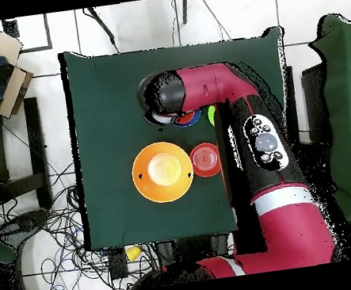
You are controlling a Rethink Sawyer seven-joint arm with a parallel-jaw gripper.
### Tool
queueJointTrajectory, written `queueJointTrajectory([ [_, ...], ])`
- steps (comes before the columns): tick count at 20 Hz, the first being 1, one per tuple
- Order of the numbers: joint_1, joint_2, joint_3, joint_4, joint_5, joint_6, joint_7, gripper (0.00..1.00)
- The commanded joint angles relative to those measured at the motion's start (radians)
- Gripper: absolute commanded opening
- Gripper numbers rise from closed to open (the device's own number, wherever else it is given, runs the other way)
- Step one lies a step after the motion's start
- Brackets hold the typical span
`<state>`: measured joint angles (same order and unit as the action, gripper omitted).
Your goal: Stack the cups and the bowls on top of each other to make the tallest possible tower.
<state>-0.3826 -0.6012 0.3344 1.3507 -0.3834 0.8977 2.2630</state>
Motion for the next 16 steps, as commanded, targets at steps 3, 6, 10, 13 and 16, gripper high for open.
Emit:
queueJointTrajectory([
  [3,0.024,0.02,0.044,-0.031,-0.047,0.04,-0.162,0.0],
  [6,0.021,0.026,0.049,-0.032,-0.041,0.041,-0.164,0.0],
  [10,0.025,0.023,0.045,-0.029,-0.038,0.058,-0.159,0.0],
  [13,0.021,0.022,0.048,-0.019,-0.024,0.076,-0.157,0.0],
  [16,0.014,0.025,0.056,-0.016,-0.01,0.093,-0.164,0.0],
])
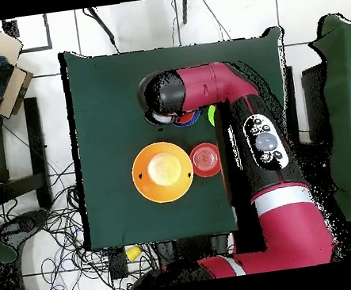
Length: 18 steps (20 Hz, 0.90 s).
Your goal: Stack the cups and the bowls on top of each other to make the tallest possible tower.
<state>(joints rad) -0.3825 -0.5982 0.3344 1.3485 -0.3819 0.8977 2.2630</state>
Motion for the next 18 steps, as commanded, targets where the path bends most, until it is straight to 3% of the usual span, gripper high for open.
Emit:
queueJointTrajectory([
  [1,0.013,0.022,0.056,-0.015,-0.011,0.094,-0.166,0.0],
  [10,0.011,0.016,0.058,-0.002,-0.012,0.083,-0.173,0.0],
  [11,0.007,0.014,0.062,0.004,-0.011,0.07,-0.174,1.0],
  [18,0.018,0.006,0.049,-0.002,-0.011,0.092,-0.152,1.0],
])
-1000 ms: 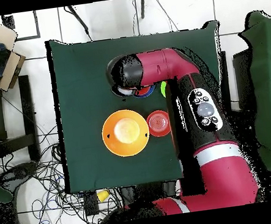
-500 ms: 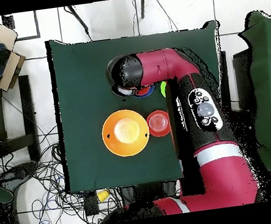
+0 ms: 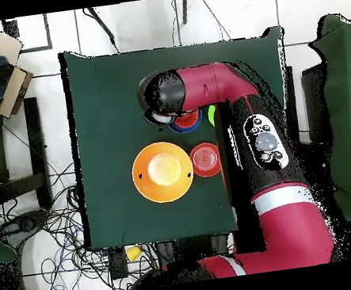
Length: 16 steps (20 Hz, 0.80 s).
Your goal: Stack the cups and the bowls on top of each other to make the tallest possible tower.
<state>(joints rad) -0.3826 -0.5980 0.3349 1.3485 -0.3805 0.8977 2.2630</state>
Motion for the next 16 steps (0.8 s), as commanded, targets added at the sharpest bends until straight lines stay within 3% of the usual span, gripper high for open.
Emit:
queueJointTrajectory([
  [1,0.019,0.006,0.047,-0.004,-0.012,0.094,-0.151,1.0],
  [16,0.013,0.009,0.053,0.0,-0.008,0.085,-0.155,1.0],
])
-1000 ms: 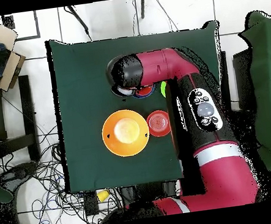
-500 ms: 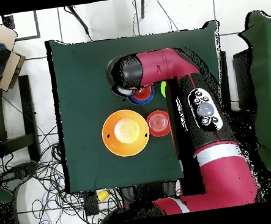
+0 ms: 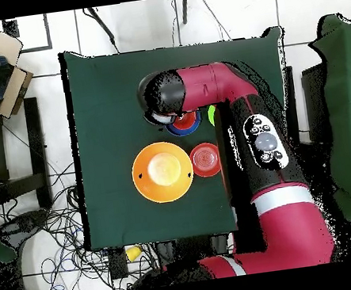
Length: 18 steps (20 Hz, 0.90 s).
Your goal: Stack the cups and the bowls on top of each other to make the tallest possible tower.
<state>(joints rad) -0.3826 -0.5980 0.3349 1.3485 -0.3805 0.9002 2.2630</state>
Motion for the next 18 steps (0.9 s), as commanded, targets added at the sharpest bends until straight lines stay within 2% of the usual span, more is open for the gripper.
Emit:
queueJointTrajectory([
  [1,0.012,0.009,0.055,0.0,-0.008,0.08,-0.157,1.0],
  [9,0.007,0.035,0.068,-0.026,-0.024,0.033,-0.181,1.0],
  [18,-0.002,0.019,0.073,0.001,-0.022,0.007,-0.175,1.0],
])
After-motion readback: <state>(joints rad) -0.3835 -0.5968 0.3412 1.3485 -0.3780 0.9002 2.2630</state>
